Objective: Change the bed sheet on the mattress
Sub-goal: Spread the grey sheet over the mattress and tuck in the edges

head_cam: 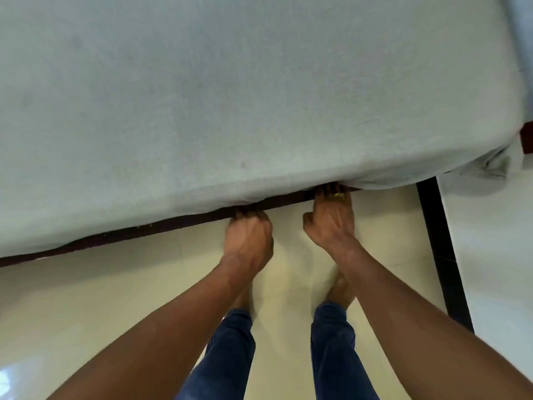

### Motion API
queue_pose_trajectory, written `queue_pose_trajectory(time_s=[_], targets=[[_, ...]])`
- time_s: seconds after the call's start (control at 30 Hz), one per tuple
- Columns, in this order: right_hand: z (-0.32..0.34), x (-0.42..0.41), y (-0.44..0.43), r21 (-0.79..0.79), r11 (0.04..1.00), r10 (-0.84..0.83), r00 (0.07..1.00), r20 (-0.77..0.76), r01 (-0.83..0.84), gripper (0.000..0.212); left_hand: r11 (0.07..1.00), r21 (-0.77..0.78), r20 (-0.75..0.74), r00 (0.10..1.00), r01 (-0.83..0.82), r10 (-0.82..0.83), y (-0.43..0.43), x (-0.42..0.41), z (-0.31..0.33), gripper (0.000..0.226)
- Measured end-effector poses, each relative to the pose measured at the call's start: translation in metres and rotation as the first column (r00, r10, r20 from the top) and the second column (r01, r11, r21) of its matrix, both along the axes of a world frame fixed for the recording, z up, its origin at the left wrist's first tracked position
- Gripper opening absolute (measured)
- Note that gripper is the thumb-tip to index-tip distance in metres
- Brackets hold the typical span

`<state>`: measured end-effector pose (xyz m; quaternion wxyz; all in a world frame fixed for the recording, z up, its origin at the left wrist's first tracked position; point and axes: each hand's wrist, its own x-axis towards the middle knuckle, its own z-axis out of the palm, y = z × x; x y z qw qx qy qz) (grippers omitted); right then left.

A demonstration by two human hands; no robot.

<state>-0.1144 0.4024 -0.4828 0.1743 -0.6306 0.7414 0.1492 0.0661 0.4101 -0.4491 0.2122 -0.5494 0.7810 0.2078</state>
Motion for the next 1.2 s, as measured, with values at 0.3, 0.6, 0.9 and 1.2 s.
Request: queue_pose_trajectory(time_s=[0.3,0.6,0.9,1.2], targets=[[0.003,-0.045,0.017,-0.186,0.982,0.093,0.948,0.306,-0.037,0.064,0.956,0.104,-0.269,0.933,0.276,-0.24,-0.031,-0.072,-0.024,0.078],[-0.012,-0.127,-0.012,-0.181,0.981,-0.04,0.991,0.131,0.064,0.051,0.949,-0.01,-0.314,0.9,0.314,-0.301,-0.026,-0.143,-0.009,0.073],[-0.005,-0.194,0.018,-0.22,0.975,-0.013,0.996,0.087,0.032,0.078,0.961,0.068,-0.112,0.959,0.269,-0.26,-0.03,-0.188,-0.012,0.084],[-0.016,-0.233,0.013,-0.176,0.983,-0.009,0.976,0.216,0.048,0.09,0.959,0.006,-0.217,0.936,0.284,-0.276,-0.067,-0.273,-0.007,0.065]])
